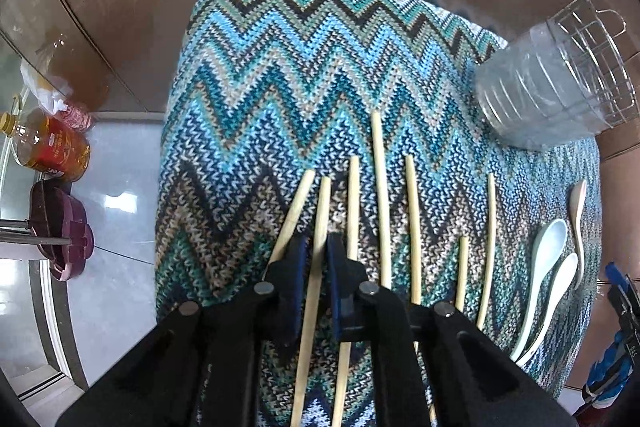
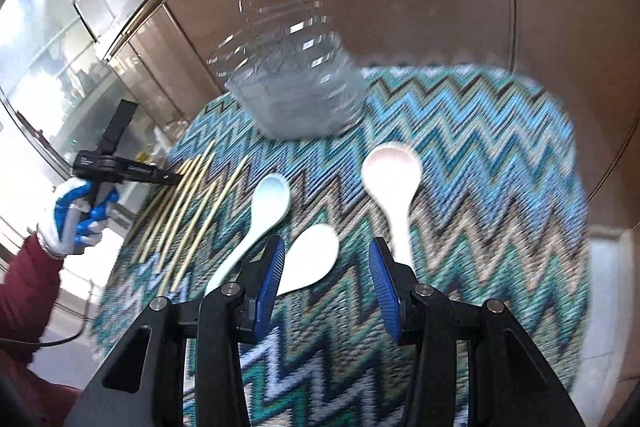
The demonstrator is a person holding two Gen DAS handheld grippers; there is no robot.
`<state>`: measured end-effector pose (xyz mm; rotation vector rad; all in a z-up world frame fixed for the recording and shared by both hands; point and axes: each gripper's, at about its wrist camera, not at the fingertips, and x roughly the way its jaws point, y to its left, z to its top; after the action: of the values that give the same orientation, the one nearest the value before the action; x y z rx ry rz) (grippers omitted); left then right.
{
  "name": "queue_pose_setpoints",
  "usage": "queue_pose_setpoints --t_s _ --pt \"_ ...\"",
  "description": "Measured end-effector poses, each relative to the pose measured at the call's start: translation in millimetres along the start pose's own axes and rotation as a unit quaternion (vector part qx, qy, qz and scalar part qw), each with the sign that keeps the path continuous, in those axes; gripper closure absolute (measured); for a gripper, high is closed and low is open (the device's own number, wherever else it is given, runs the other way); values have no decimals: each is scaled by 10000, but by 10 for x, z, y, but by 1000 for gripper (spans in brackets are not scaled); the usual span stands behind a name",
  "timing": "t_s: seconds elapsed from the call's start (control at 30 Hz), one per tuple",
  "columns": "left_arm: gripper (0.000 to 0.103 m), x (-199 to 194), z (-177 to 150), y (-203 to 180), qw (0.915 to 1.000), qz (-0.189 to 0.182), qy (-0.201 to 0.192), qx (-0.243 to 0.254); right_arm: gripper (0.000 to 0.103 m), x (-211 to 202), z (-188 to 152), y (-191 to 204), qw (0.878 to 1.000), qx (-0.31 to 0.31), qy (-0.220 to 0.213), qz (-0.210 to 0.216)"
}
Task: Organize utensils
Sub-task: 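Grasp a bamboo chopstick with the left tool while the right tool grasps a white ceramic spoon, then lift both utensils over the wire-rack cup and open both tools to drop them in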
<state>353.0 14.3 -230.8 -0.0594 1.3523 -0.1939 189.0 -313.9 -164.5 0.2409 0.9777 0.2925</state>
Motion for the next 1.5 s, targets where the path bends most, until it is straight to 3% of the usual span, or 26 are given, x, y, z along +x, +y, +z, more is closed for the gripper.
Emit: queue_pose_setpoints --t_s 0.23,0.47,0.53,0.57,0.63,0.9,1.1,1.2,1.33,1.5 --pt "94 32 23 -53 9998 105 135 137 62 364 19 -90 9973 390 459 424" --pt "97 39 56 -118 9998 119 120 140 68 652 -9 -173 9947 543 805 329" --pt "98 30 29 -92 9996 135 158 181 76 709 -17 -186 9942 548 866 330" --pt "98 32 12 -85 9996 137 151 177 79 729 -20 -186 9941 537 884 333" --pt "98 26 -16 -91 9997 149 121 165 95 753 -15 -173 9942 483 900 346" --pt "98 -113 -177 -144 9994 167 -17 310 97 606 -49 -118 9953 287 710 590" --pt "98 -557 -477 -141 9979 154 -509 378 99 153 -113 79 9987 -56 183 463" --pt "98 -910 -624 -125 9948 58 -940 383 99 -69 -141 272 9992 -300 -100 242" --pt "98 -1460 -805 -122 9855 -41 -1656 368 99 -379 -165 451 9975 -525 -462 54" --pt "98 -1978 -755 -125 9710 -220 -2356 341 99 -742 -167 664 9927 -749 -929 -147"
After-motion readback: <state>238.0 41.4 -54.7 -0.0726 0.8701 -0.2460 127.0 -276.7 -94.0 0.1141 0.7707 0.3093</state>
